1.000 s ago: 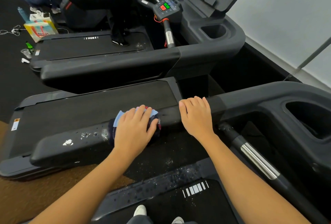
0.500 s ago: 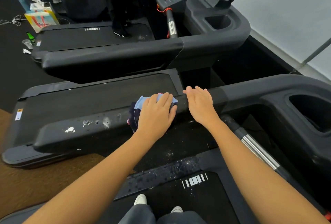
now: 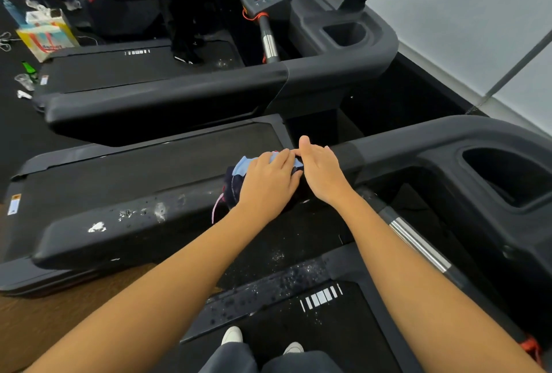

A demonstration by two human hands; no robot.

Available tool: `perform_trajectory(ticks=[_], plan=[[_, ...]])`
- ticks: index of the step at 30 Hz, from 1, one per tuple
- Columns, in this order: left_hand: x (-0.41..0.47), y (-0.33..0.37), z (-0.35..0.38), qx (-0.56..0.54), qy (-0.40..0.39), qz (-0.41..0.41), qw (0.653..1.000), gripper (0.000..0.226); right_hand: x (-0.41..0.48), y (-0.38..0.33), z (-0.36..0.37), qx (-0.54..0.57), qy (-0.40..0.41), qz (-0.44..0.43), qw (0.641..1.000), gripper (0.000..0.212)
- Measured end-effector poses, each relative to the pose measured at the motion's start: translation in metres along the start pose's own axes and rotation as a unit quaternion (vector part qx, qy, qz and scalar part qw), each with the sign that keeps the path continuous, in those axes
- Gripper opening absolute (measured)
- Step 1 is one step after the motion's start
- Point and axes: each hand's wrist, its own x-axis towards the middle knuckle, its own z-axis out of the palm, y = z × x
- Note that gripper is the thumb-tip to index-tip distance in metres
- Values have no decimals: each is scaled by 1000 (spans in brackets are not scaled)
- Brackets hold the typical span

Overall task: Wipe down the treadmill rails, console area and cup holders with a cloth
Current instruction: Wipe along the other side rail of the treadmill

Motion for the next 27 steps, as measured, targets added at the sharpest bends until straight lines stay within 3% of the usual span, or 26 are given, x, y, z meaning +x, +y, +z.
perform_trajectory(ticks=[5,11,20,27], plan=[[-1,3,2,-3,37,14,999,50,3,0,2,-21,2,9,1000,54],[-30,-8,9,96,89,77,988,45,-2,-2,-3,-38,-7,22,999,65],[12,9,3,39,-18,1,999,47,-3,1,-4,31,-38,24,999,61],[-22,1,6,124,50,28,991,51,-11,-4,-16,80,-60,62,993,60]])
